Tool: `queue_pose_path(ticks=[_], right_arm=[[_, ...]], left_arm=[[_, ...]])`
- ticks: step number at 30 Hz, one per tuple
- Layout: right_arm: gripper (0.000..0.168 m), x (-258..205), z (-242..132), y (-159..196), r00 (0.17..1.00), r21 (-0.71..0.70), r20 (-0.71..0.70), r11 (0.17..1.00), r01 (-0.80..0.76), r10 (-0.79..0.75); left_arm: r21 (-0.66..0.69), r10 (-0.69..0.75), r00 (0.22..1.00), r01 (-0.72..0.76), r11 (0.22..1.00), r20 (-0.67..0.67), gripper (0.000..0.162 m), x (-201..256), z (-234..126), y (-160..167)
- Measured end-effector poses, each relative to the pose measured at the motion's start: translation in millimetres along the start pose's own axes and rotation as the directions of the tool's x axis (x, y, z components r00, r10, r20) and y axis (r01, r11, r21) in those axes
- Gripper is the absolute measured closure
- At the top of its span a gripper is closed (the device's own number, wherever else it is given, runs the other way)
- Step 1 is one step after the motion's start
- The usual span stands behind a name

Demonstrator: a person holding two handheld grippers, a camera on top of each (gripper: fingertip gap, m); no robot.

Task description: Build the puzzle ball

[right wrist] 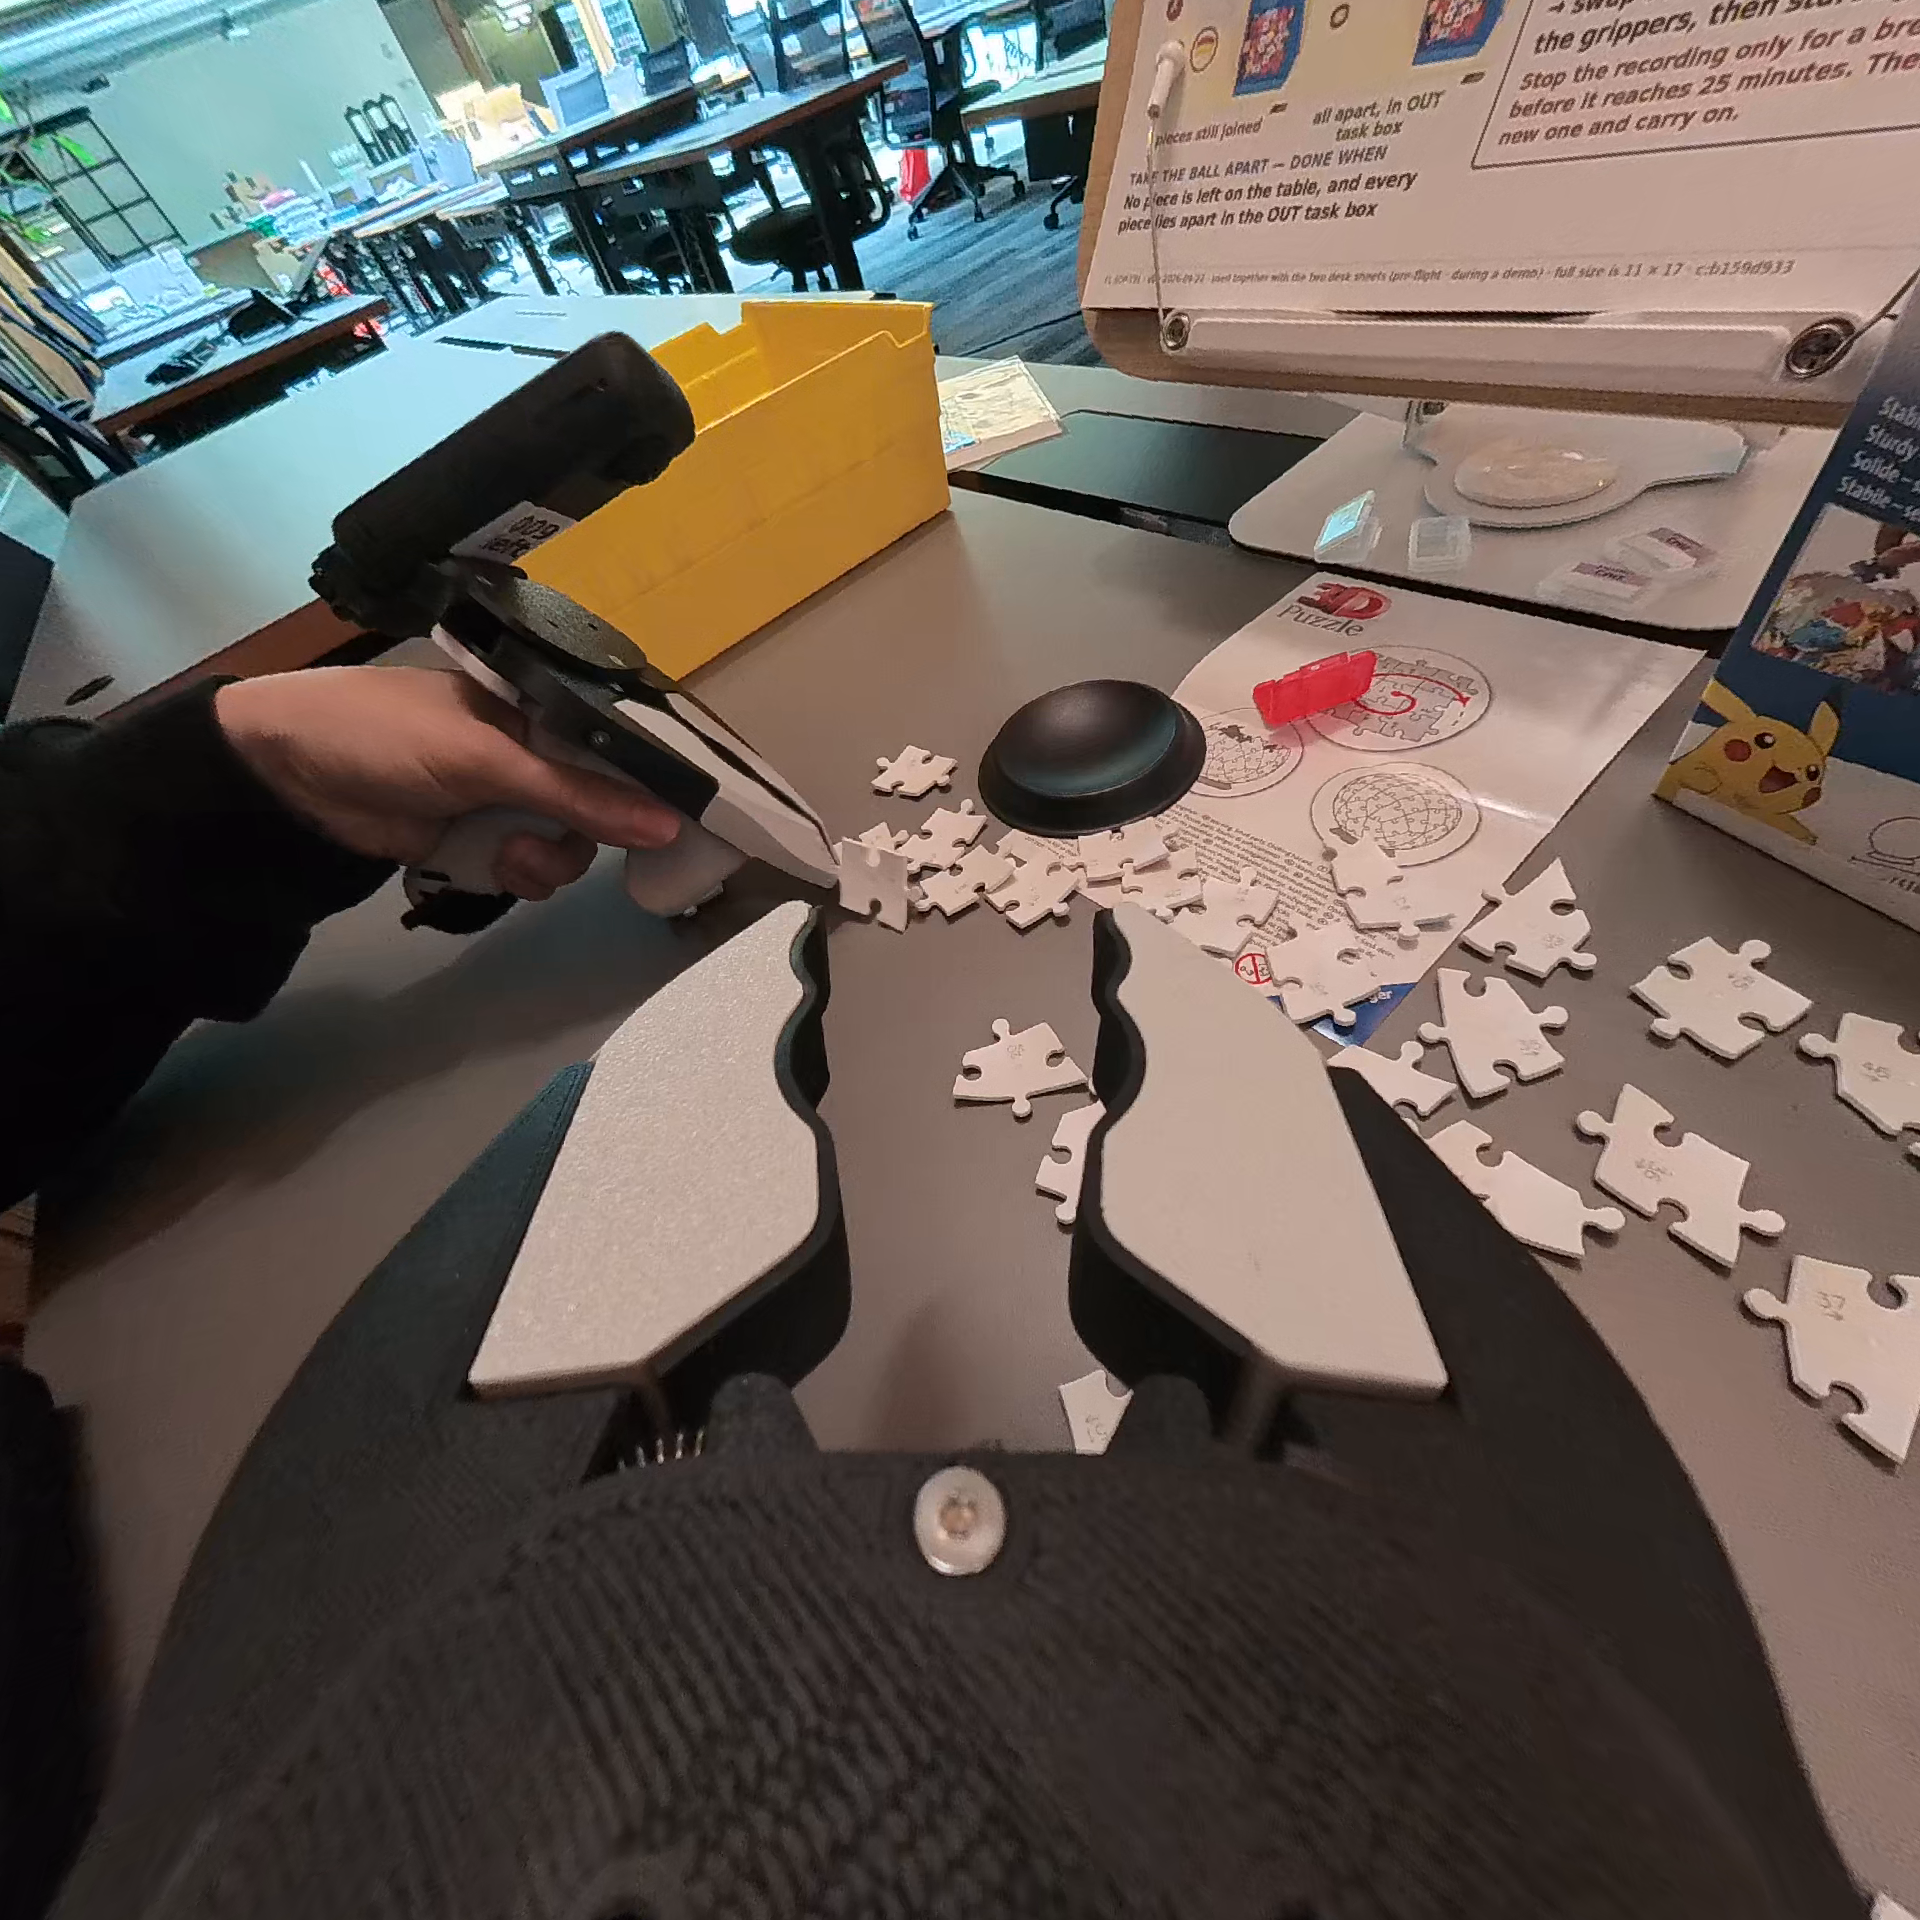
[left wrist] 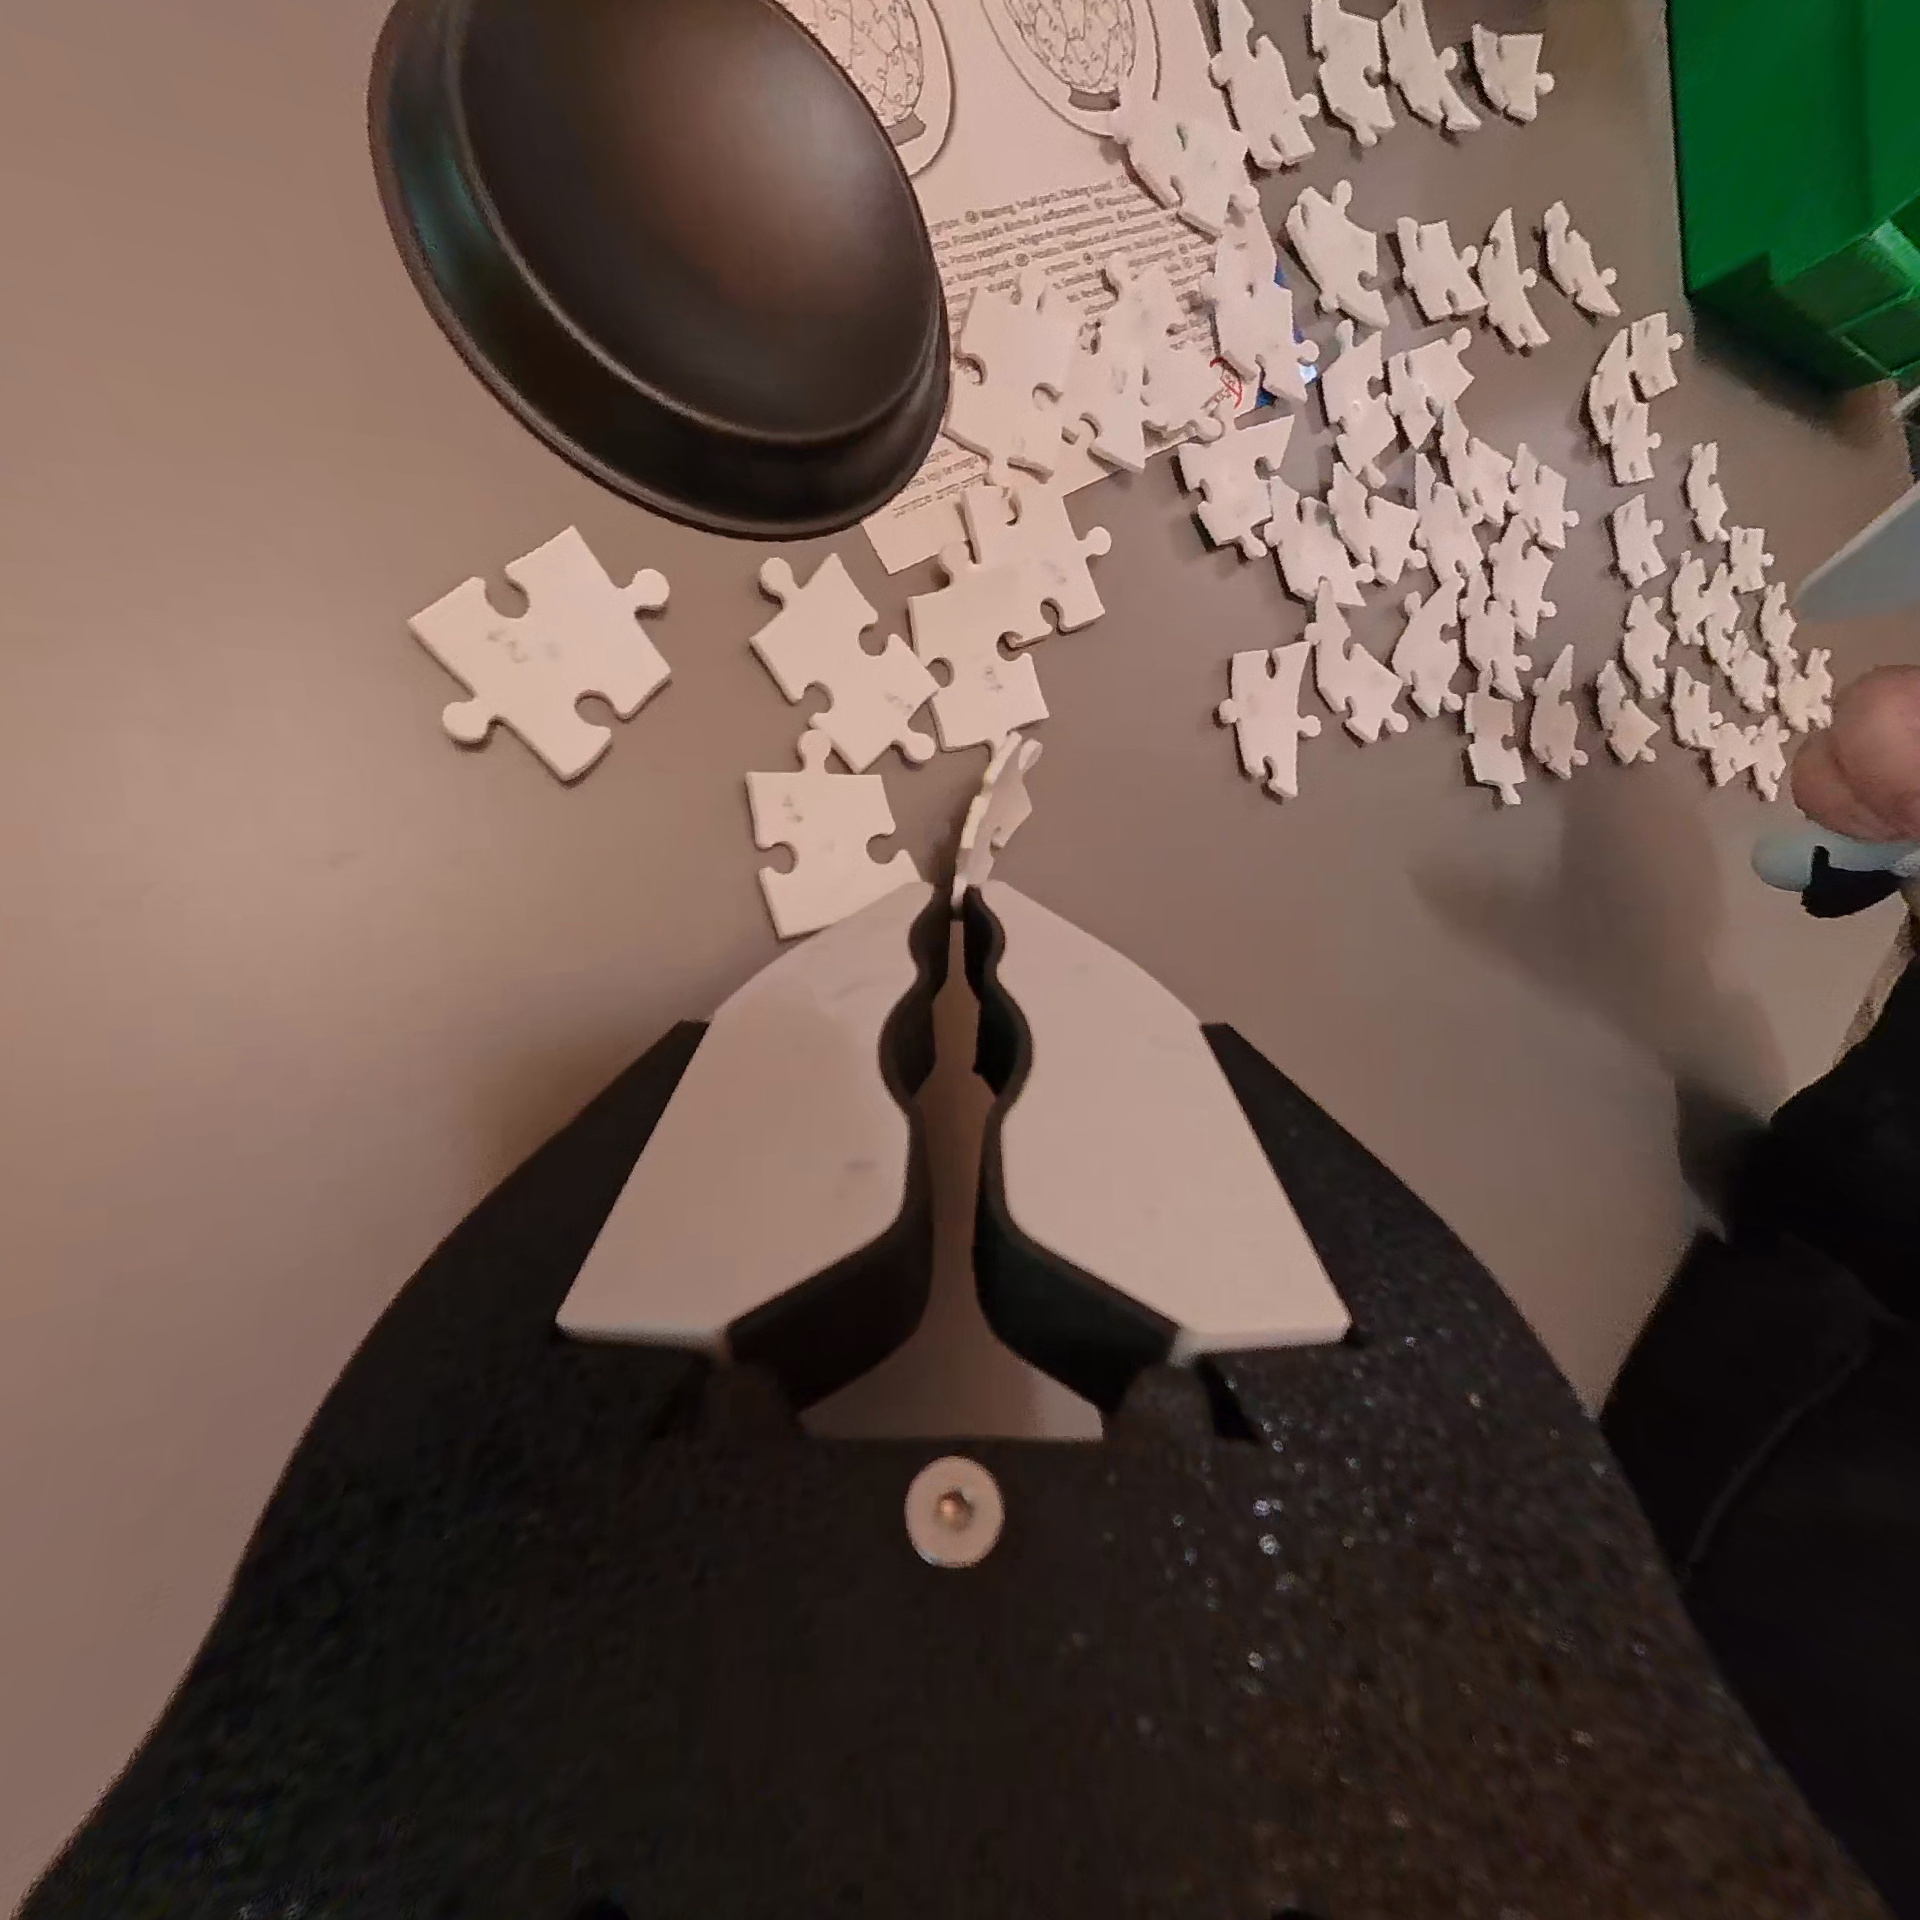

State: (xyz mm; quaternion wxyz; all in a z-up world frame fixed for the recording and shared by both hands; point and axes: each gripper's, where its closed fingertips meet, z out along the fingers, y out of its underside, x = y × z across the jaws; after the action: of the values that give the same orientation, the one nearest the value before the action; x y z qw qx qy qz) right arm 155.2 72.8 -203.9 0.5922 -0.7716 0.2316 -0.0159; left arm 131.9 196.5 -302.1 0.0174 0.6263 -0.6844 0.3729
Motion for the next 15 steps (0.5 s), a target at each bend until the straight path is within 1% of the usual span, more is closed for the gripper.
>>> queue_pose_path(ticks=[1, 2, 3, 4, 6, 8, 10, 12, 13, 15], right_arm=[[0.119, 0, 0, 0, 1.0, -0.001, 0.0, 1.0, -0.001, 0.001], [0.119, 0, 0, 0, 1.0, -0.002, 0.0, 1.0, -0.001, 0.001], [0.119, 1, -1, 1, 1.0, -0.004, -0.002, 1.0, 0.0, 0.0], [0.119, 1, -1, 1, 1.0, -0.006, -0.005, 1.0, 0.001, -0.001], [0.119, 3, -2, 2, 1.0, -0.01, -0.01, 1.0, 0.001, -0.001], [0.118, 4, -5, 2, 1.0, -0.013, -0.017, 1.0, 0.003, -0.003], [0.118, 7, -9, 2, 1.0, -0.02, -0.028, 1.0, 0.007, -0.007], [0.118, 10, -14, 2, 0.999, -0.023, -0.042, 1.0, 0.011, -0.012], [0.117, 13, -16, 2, 0.999, -0.023, -0.049, 1.0, 0.011, -0.012], [0.117, 17, -21, 1, 0.998, -0.019, -0.063, 1.0, 0.011, -0.012]], left_arm=[[0.003, 0.005, 1.0, -0.005, 1.0, 0.003, 0.16, 1, 0, -1], [0.005, 0.01, 1.0, -0.01, 1.0, 0.012, 0.156, 0, 0, -1], [0.009, 0.015, 0.999, -0.015, 1.0, 0.029, 0.143, -1, -1, -2], [0.012, 0.021, 0.999, -0.022, 1.0, 0.043, 0.134, -3, -2, -2], [0.037, 0.032, 0.998, -0.034, 0.999, 0.049, 0.125, -2, -10, -4], [0.107, 0.06, 0.997, -0.065, 0.992, 0.053, 0.122, 0, -32, -17], [0.239, 0.085, 0.99, -0.11, 0.965, 0.113, 0.121, -6, -78, -44], [0.328, 0.098, 0.958, -0.187, 0.926, 0.271, 0.129, -37, -139, -74], [0.345, 0.096, 0.926, -0.231, 0.91, 0.365, 0.131, -60, -169, -88], [0.316, 0.116, 0.851, -0.311, 0.896, 0.512, 0.129, -116, -218, -111]])
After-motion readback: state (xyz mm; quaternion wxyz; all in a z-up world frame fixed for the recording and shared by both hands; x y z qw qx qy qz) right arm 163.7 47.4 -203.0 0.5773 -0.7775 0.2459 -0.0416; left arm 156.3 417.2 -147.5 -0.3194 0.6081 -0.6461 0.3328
